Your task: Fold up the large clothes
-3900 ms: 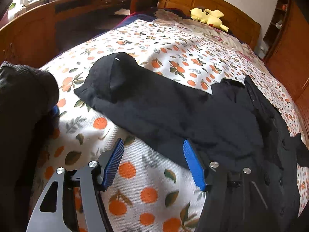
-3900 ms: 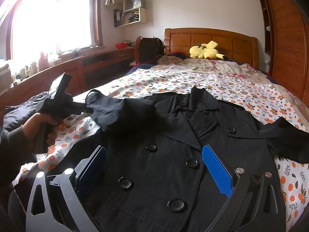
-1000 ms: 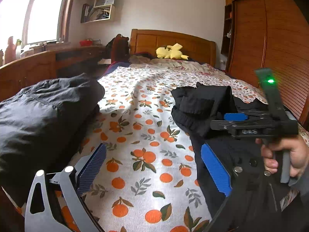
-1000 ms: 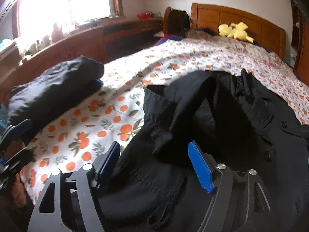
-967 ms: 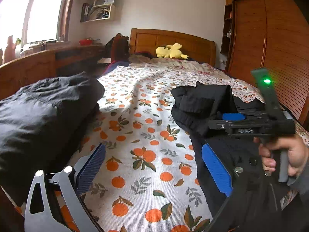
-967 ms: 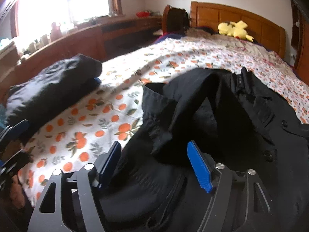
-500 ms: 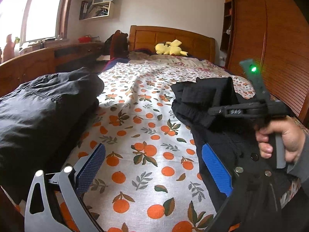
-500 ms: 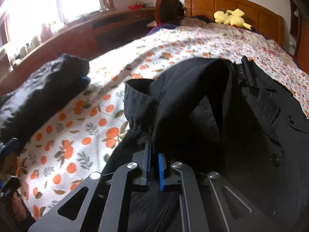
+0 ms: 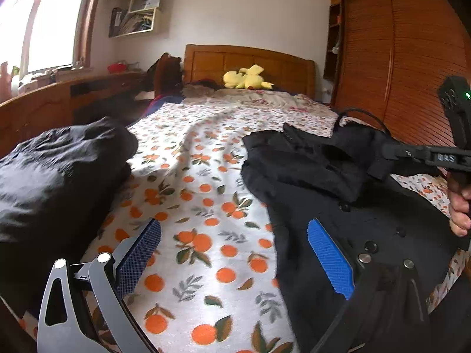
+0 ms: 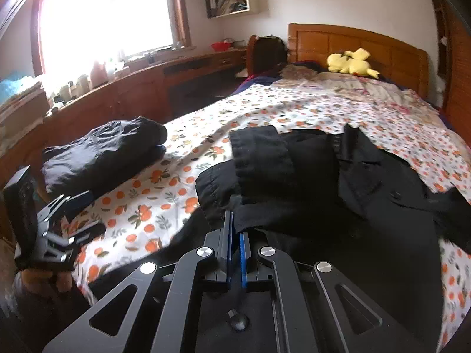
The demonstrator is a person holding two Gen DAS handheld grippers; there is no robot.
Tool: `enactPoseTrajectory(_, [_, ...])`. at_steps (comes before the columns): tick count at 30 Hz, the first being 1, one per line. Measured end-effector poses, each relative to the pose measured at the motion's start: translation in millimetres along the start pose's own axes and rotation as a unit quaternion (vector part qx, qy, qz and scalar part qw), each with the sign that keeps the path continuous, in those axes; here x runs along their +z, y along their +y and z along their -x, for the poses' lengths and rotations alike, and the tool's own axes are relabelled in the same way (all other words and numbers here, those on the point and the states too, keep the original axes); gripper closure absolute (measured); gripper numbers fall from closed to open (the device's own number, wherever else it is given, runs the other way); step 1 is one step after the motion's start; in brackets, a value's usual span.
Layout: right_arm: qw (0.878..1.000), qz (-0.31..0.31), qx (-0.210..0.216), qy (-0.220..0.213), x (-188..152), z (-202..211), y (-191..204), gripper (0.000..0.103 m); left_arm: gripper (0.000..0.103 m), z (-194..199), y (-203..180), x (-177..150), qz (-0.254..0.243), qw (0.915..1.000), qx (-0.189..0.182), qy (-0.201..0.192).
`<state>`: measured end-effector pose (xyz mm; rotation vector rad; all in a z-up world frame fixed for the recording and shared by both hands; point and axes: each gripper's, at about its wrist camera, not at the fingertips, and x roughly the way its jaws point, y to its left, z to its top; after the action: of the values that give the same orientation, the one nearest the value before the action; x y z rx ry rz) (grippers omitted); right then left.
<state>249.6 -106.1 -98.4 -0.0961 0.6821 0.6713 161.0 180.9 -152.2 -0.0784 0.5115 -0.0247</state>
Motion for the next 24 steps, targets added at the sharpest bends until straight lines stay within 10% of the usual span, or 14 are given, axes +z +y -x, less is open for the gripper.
enactPoseTrajectory(15, [0.995, -0.014, -0.088, 0.047, -69.9, 32.6, -39.0, 0.092, 0.002, -6.3, -32.4, 12.9, -0.016, 0.9991, -0.034, -0.016])
enactPoseTrajectory(24, [0.989, 0.010, -0.141, 0.044, -86.8, 48.2, -42.2, 0.058, 0.002, -7.6, -40.6, 10.8, -0.020, 0.9988, -0.043, -0.016])
